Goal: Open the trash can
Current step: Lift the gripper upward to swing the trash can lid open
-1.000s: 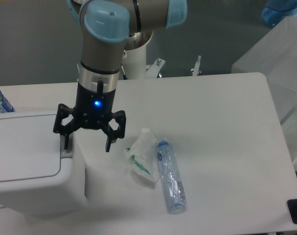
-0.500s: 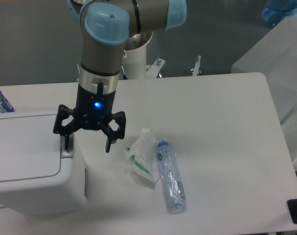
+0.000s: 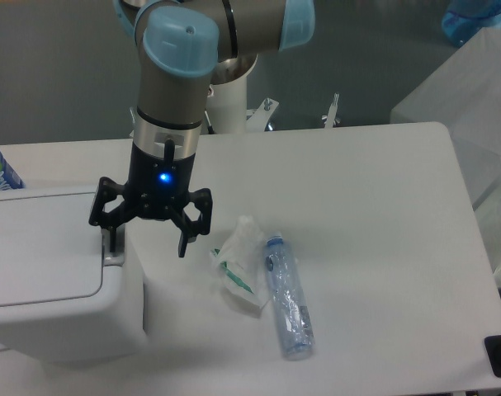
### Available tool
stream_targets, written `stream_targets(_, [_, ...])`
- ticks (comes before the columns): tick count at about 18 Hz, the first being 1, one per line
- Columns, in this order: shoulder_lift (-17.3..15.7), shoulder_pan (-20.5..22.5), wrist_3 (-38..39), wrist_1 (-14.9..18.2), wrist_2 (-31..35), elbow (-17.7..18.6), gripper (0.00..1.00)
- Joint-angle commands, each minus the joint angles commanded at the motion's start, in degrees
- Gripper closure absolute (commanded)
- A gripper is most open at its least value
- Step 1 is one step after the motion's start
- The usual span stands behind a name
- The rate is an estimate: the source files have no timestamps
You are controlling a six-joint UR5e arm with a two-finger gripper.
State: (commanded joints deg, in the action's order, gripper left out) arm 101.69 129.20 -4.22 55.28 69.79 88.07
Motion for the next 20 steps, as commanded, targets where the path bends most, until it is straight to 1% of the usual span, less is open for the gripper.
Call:
stream_targets(5, [-0.2,0.1,-0.1,0.0,0.0,-0.4,0.00])
stream_targets(8, [-0.4,0.3,-0.4,-0.1,0.0,-3.4,0.00])
stream_targets(11, [-0.4,1.6,-2.5,-0.1,1.2,-8.4,0.00])
stream_targets(12, [-0.4,2.6,-3.6,-0.1,2.9,-9.7,0.00])
stream_targets(14, [-0.2,3.3,-6.8,0.2,7.7,-12.1,0.00])
stream_targets(17, [-0.3,3.4,-17.3,1.4,21.3,-12.0,0.00])
stream_targets(18, [-0.4,3.9,-20.9,2.5,24.0,-11.9,0.00])
stream_targets(20, [-0.4,5.4,-26.6,5.7,25.0,-11.8,0.00])
